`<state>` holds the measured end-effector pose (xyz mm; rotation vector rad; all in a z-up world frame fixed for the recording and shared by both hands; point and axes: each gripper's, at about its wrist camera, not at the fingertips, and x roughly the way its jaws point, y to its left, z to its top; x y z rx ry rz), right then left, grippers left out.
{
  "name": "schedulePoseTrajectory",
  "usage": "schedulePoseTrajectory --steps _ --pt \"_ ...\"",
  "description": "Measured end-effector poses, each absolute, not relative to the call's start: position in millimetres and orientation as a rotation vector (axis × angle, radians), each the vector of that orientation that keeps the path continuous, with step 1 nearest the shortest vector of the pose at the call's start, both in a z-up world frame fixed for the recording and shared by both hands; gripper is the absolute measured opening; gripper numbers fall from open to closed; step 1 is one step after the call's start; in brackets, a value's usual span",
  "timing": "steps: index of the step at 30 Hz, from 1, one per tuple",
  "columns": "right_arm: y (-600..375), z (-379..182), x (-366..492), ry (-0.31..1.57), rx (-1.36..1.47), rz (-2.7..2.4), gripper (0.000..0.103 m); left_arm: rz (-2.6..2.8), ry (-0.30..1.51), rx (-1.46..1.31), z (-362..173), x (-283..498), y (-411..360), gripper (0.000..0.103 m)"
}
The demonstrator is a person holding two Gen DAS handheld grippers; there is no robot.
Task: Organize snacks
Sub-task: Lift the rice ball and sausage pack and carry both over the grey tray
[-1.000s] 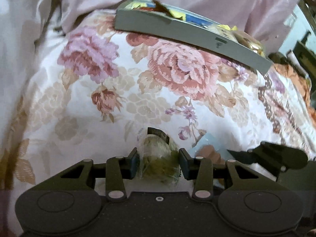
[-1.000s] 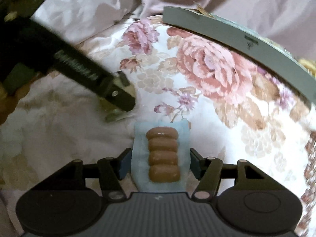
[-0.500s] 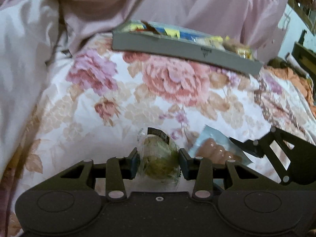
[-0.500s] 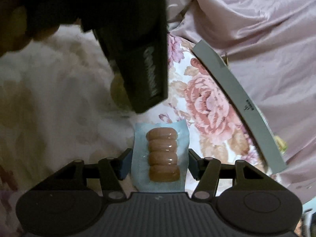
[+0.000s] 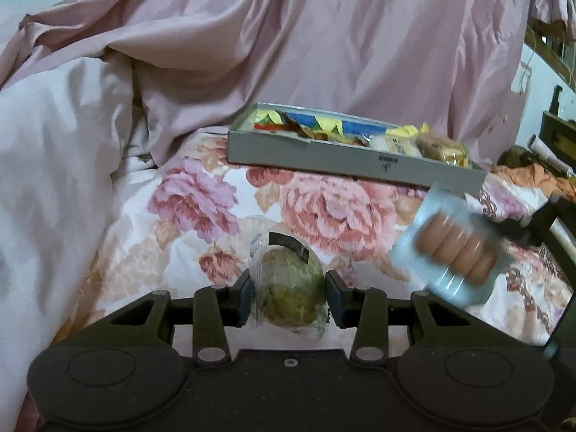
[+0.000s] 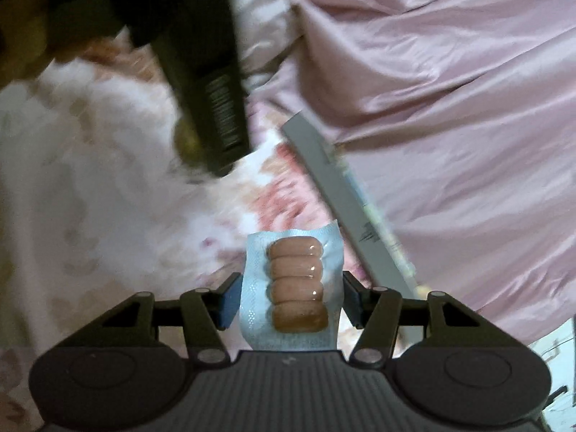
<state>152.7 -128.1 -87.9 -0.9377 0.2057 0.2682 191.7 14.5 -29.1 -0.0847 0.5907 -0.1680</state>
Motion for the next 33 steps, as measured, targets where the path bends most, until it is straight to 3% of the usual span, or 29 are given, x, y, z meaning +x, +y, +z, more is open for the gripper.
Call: schedulePoseTrajectory --steps 10,22,33 --pt "-164.3 -27.8 180.4 0.057 -0.851 0.204 0.062 -0.155 0.507 -0.131 -1.6 212.3 9.0 0.044" --pt "-195.8 -10.4 271.2 0.014 -0.478 0.132 0.062 -0.157 0.364 -0.108 62.0 310.2 -31.4 0.044" --pt "-223.2 -11.1 328.2 0.072 -0.306 0.128 0.062 -0.173 0.410 -0.101 55.2 371.3 -61.8 0.044"
